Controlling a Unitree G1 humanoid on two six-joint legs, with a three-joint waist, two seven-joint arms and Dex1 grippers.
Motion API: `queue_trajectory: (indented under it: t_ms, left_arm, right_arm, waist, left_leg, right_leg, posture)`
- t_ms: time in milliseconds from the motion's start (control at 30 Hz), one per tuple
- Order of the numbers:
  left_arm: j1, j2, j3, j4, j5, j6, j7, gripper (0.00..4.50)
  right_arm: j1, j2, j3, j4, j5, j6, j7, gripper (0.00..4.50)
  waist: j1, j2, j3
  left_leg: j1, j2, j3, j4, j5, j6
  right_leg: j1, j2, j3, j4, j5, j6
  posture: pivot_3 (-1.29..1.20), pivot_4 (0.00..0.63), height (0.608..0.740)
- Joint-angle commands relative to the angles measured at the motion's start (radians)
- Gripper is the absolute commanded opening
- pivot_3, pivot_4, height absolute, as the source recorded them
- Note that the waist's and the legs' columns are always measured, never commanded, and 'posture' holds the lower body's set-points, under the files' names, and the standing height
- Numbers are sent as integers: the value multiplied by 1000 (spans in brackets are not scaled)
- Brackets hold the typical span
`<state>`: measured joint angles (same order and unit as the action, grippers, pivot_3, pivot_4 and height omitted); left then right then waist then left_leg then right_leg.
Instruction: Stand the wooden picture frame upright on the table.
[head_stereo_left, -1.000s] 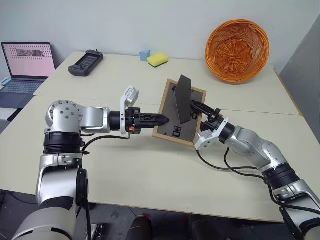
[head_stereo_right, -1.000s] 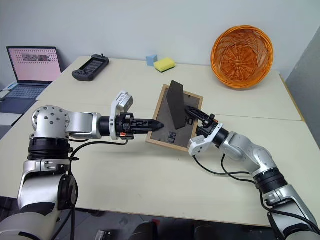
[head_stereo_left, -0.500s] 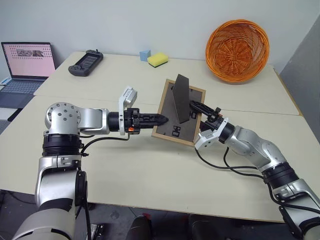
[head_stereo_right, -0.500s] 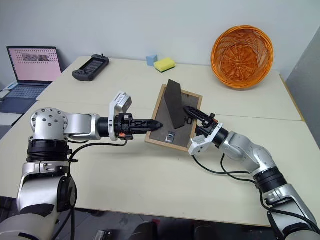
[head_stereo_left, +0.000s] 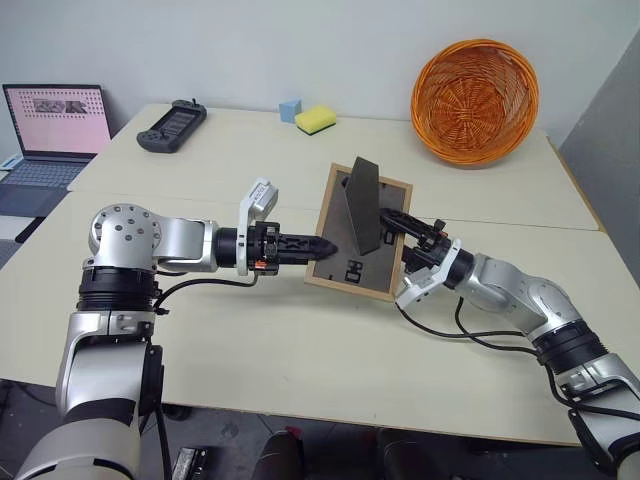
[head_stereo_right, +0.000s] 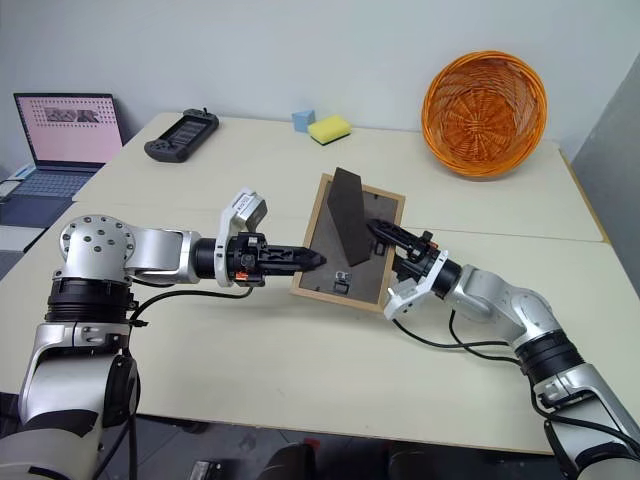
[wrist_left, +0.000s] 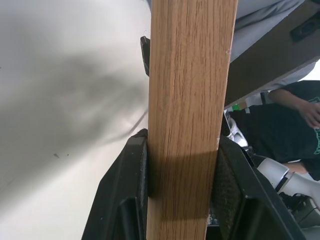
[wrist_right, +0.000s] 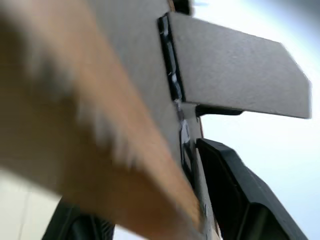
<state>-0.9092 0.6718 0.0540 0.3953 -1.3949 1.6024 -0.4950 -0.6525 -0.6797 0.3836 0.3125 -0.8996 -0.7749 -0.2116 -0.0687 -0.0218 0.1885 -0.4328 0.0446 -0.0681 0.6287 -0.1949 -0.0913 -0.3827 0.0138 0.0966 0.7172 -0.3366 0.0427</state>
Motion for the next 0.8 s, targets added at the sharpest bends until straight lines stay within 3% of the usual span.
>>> queue_trajectory:
  t_ms: [33,233,433,600,800]
  left_arm:
    - [-7,24,9,-23,-85,12,-50,1308]
    - [-17,20,12,-12,-89,12,-40,1308]
    - [-17,19,13,-12,-88,12,-37,1308]
    - [-25,18,15,-4,-88,12,-36,1308]
    - [-27,14,16,-1,-83,12,-36,1308]
  right_arm:
    - [-35,-55,10,29,-82,-44,-66,2225]
    - [-95,-47,15,108,-99,-41,-105,2225]
    - [-87,-41,19,41,-96,-60,-108,2225]
    - [-90,-26,18,38,-73,-47,-74,1404]
    - [-89,-24,15,35,-67,-44,-67,1294]
  waist:
    - [-2,0,0]
    - [-14,0,0]
    - [-15,0,0]
    - [-15,0,0]
    - [-15,0,0]
  left_leg:
    - [0,0,0,0,0,0]
    - [0,0,0,0,0,0]
    - [0,0,-1,0,0,0]
    - [0,0,-1,0,0,0]
    - [0,0,-1,0,0,0]
  right_leg:
    - [0,0,0,0,0,0]
    - [0,0,0,0,0,0]
    - [0,0,0,0,0,0]
    - [1,0,0,0,0,0]
    - [1,0,0,0,0,0]
  posture:
    - [0,150,740]
    - [0,150,740]
    - [0,150,740]
    - [0,150,740]
    - [0,150,740]
